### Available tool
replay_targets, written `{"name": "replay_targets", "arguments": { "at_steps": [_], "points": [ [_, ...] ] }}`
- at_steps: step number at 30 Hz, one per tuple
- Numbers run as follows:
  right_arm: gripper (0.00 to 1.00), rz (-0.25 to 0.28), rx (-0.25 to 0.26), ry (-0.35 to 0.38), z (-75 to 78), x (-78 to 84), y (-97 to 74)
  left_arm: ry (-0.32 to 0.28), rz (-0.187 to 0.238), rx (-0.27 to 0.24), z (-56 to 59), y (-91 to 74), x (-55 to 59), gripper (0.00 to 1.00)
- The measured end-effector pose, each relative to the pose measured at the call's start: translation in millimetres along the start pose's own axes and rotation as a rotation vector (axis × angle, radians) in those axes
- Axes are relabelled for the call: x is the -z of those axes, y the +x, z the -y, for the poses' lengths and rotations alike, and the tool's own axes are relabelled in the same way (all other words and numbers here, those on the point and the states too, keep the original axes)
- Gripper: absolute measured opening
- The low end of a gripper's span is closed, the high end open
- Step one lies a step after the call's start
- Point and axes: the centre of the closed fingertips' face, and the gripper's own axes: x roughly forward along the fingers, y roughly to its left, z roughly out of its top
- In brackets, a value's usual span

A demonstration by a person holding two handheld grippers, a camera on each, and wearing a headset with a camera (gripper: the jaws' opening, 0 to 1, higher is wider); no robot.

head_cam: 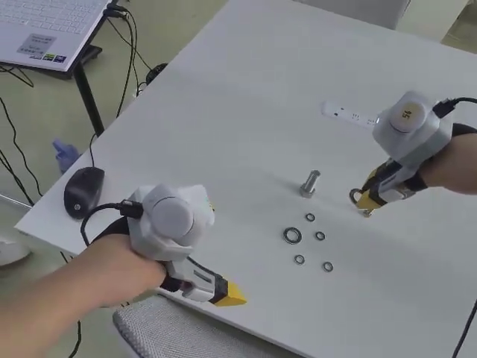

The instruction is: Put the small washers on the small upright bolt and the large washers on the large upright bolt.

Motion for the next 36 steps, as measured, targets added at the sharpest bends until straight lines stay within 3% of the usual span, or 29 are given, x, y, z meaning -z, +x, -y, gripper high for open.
{"name": "replay_targets", "arguments": {
  "at_steps": [15,19,36],
  "points": [
    [0.21,-0.001,0.015,-0.030,35.1,-31.9,18.4,-0.004,0.004,0.026,-6.3,5.7,3.5,0.94],
    [0.21,-0.007,0.013,-0.039,39.8,-38.8,26.5,-0.012,0.009,0.014,-13.7,5.6,3.5,0.94],
    [0.21,-0.052,0.006,-0.077,57.7,-58.7,59.3,-0.004,0.011,0.037,-16.9,9.2,4.9,0.91]
  ]
}}
